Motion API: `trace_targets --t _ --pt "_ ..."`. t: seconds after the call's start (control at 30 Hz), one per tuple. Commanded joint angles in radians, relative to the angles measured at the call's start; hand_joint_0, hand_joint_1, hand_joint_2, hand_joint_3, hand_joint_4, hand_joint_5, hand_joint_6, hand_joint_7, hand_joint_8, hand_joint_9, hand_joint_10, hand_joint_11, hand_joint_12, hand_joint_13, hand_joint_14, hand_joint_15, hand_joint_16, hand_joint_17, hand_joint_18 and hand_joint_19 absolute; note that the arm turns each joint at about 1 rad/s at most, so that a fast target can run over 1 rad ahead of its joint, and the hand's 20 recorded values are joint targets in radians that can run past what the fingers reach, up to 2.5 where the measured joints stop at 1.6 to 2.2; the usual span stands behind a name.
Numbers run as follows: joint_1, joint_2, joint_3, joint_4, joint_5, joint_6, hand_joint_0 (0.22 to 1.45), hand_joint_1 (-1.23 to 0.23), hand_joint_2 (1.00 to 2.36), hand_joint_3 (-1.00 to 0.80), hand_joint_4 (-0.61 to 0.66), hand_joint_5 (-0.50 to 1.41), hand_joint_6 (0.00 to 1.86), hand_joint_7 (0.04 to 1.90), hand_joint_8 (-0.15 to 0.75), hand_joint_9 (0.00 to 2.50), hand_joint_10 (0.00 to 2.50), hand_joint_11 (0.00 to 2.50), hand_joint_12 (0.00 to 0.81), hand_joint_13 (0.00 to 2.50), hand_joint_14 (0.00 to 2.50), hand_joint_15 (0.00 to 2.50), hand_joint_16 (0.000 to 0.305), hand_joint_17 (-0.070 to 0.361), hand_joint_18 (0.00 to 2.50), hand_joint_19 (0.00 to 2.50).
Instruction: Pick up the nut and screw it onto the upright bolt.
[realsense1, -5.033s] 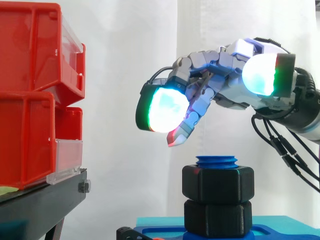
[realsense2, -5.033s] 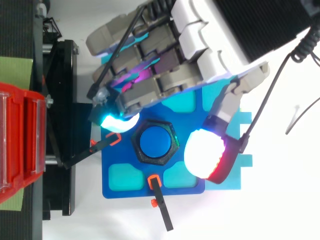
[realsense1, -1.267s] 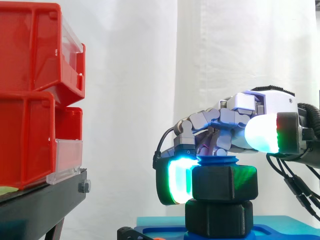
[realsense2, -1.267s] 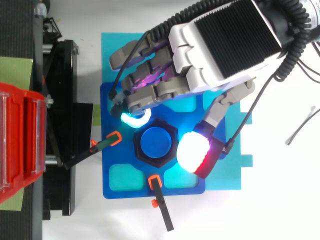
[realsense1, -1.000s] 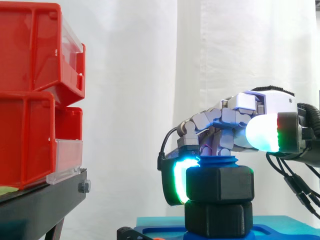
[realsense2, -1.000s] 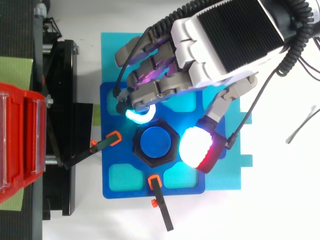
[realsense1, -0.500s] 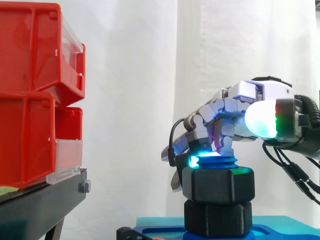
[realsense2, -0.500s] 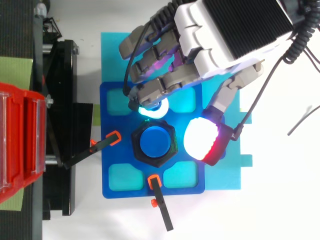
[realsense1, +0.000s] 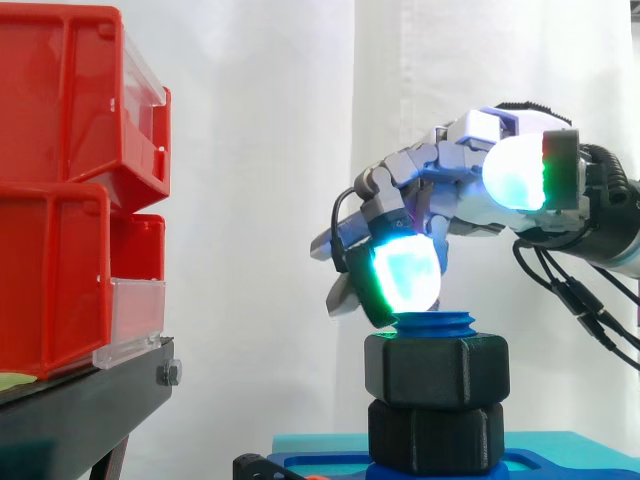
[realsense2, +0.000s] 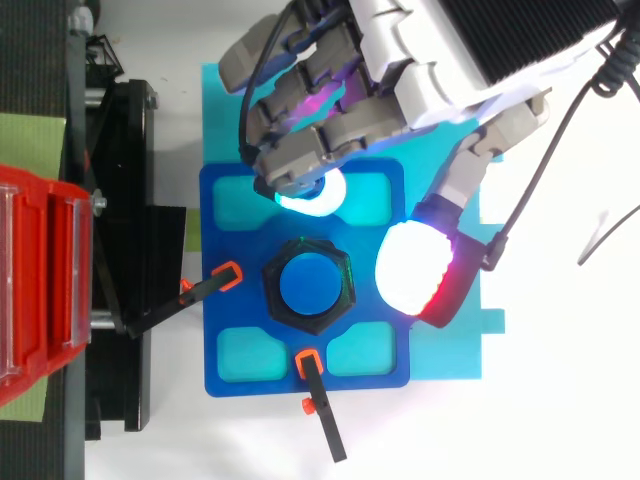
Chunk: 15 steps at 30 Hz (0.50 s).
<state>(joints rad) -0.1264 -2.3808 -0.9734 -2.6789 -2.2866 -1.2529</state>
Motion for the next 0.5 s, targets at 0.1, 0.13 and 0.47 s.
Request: trace_targets --t 0.1,0.13,0.47 --pt "-0.001 0.000 0.005 0.017 -0.004 -0.002 0.45 -0.11 1.00 -0.50 0.23 -0.05 0.50 1.01 0.221 1.22 0.00 0.03 0.211 0.82 0.00 0.00 0.030 0.068 0.52 0.14" --pt "-0.001 -0.001 0.005 0.021 -0.004 -0.002 0.45 -0.11 1.00 -0.50 0.23 -0.06 0.50 0.98 0.225 1.22 0.00 0.03 0.210 0.82 0.00 0.00 0.031 0.069 0.52 0.14" --pt "0.027 -0.001 -0.070 0.136 0.052 0.012 0.45 -0.10 1.00 -0.50 0.16 -0.13 0.50 0.61 0.181 0.75 0.00 0.00 0.233 0.46 0.00 0.00 0.032 0.071 0.12 0.00"
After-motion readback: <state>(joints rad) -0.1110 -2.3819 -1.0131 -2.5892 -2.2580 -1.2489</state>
